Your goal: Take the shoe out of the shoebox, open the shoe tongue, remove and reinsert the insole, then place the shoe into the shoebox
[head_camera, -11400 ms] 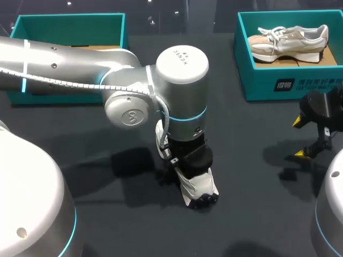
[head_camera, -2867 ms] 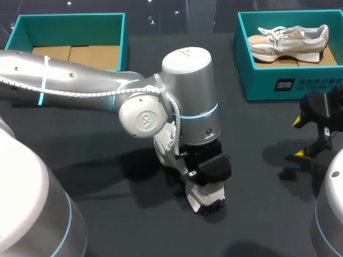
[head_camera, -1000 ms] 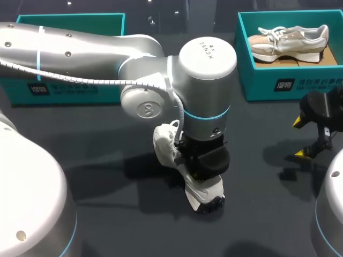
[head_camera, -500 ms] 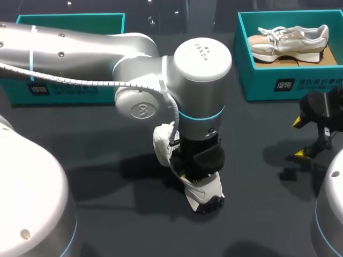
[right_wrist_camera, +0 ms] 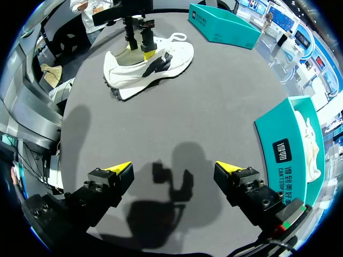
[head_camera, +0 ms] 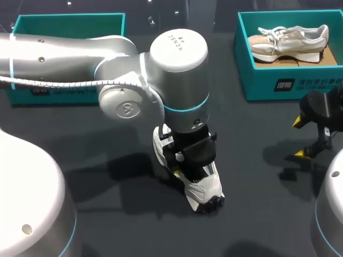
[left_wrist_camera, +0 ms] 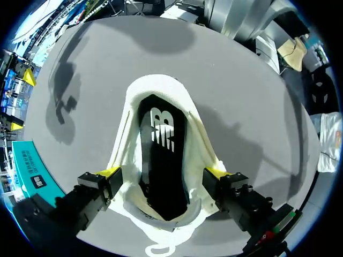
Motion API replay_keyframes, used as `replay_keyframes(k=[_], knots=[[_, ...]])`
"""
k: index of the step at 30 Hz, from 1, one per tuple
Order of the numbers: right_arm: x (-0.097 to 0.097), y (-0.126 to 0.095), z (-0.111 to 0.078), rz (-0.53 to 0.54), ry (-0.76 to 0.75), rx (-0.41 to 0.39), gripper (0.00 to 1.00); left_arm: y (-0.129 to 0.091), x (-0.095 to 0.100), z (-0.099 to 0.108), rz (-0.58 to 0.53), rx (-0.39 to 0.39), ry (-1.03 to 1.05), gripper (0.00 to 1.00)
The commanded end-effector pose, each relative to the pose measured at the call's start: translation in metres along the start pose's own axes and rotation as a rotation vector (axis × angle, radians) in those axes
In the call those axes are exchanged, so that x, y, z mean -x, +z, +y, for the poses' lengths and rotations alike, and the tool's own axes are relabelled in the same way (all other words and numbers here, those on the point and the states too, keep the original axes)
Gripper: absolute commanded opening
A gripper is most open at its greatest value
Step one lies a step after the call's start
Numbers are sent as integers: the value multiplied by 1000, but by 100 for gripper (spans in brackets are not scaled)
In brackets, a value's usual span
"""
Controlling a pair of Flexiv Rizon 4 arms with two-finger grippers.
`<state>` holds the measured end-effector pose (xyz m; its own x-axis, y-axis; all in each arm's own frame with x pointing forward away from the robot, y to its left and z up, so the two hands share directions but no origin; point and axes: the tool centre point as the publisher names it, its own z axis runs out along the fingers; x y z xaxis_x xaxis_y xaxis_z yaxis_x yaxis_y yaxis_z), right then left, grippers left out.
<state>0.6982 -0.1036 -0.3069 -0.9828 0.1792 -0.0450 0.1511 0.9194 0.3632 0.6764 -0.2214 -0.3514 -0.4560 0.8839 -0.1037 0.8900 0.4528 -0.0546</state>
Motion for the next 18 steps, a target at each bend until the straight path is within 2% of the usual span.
replay_keyframes(k=[1, 8, 14, 18], knots=[[-2, 0, 0, -3, 1, -4, 100, -3, -6, 13, -20, -30, 10, 100], [-2, 0, 0, -3, 1, -4, 100, -3, -1, 28, -22, -66, 4, 98], [-2, 0, 0, -3, 1, -4, 100, -9, 1, 37, -30, -75, -4, 85], [-2, 0, 0, -3, 1, -4, 100, -16, -1, 40, -37, -75, -10, 86]])
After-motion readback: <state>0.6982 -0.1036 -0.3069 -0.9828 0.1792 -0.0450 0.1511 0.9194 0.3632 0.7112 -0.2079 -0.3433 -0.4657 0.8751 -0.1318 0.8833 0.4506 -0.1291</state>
